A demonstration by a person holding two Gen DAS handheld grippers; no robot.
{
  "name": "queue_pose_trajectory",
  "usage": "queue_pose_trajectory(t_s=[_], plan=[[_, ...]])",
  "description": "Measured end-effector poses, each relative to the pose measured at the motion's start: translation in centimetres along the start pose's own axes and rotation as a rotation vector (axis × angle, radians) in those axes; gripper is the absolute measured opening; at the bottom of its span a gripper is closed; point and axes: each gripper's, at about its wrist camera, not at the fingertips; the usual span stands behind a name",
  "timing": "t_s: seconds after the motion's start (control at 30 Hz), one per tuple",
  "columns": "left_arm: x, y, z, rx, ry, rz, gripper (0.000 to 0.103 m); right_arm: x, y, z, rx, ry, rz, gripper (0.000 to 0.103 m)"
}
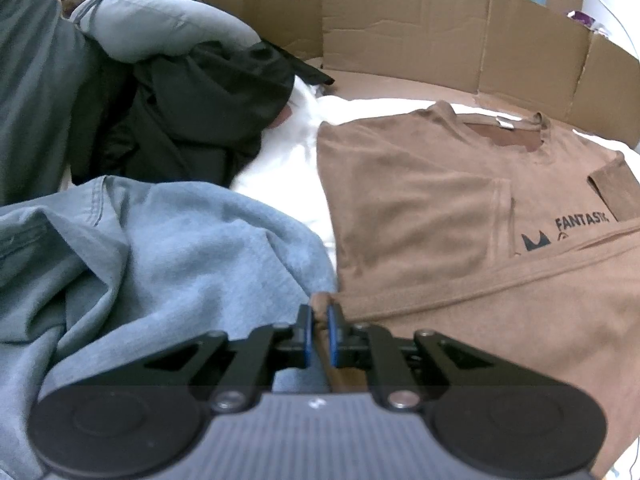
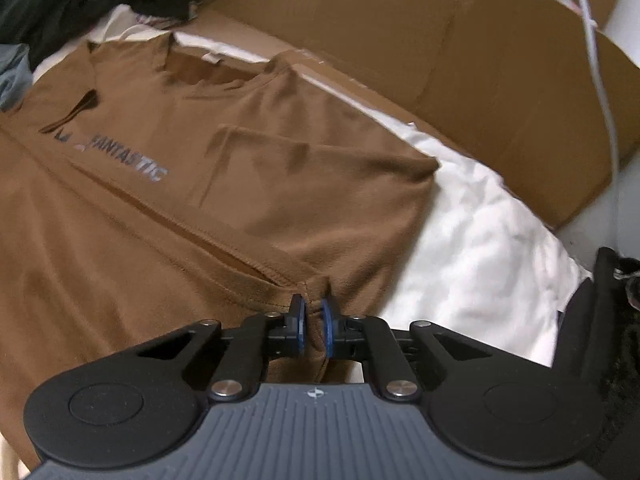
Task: Fold clothes
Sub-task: 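Close both tools on the folded edge of the T-shirt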
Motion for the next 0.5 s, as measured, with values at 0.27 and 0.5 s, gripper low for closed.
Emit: queue_pose_trajectory(t_s=[0.27,0.5], plan=[[-0.9,0.2,0.1,-0.004,0.016,-0.09,0.008,4.8,-0.1,-0.3,0.0,-0.001,0.35,0.0],[-1.5,0.2,0.1,0.0,0.045,-0.121,0.008,5.3,0.0,-0.8,0.017,-0.063,0.359,0.001]])
Point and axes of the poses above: each gripper's, at about its wrist camera, not at the fingertips, and z roughly the way its jaws point, x to its right, y to its underside, and after that the axes turned 9 degrees about z, right-handed
